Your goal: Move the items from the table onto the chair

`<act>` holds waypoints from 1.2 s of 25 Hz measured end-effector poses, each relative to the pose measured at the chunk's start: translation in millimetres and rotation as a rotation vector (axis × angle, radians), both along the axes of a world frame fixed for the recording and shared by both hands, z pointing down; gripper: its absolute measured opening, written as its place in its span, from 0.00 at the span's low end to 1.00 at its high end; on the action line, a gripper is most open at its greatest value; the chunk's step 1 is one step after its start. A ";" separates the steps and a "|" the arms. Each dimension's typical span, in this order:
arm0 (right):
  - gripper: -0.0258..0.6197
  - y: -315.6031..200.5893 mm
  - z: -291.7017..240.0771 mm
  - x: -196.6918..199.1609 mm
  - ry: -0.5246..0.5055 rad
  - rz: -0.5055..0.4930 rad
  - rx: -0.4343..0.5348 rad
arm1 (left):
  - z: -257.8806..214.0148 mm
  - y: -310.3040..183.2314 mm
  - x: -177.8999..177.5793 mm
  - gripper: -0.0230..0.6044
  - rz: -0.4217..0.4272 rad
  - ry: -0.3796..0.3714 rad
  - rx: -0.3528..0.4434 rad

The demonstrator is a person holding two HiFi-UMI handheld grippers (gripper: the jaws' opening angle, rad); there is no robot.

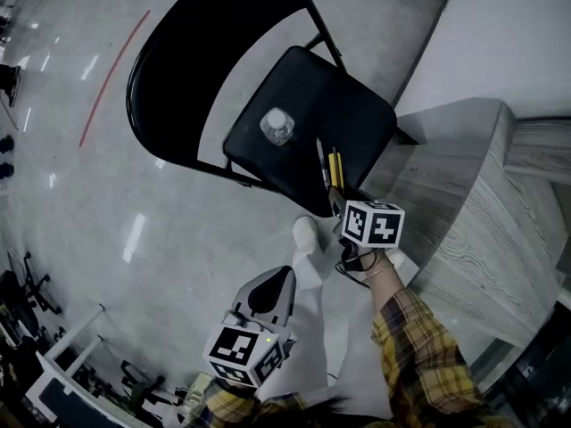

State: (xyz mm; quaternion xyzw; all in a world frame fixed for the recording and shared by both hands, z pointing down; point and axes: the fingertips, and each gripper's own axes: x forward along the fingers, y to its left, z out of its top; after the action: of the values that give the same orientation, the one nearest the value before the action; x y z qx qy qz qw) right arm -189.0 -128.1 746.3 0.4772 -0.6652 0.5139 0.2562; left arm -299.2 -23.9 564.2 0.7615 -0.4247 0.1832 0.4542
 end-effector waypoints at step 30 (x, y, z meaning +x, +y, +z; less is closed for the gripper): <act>0.24 5.5 22.2 -18.2 -0.061 0.021 -0.133 | -1.4 -31.8 5.6 0.04 -0.033 -0.021 0.017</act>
State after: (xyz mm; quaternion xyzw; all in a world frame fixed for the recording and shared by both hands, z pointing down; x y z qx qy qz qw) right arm -207.2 -122.6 768.5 0.4502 -0.6321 0.5738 0.2617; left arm -293.6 -55.6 562.7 0.7562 -0.4435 0.1800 0.4460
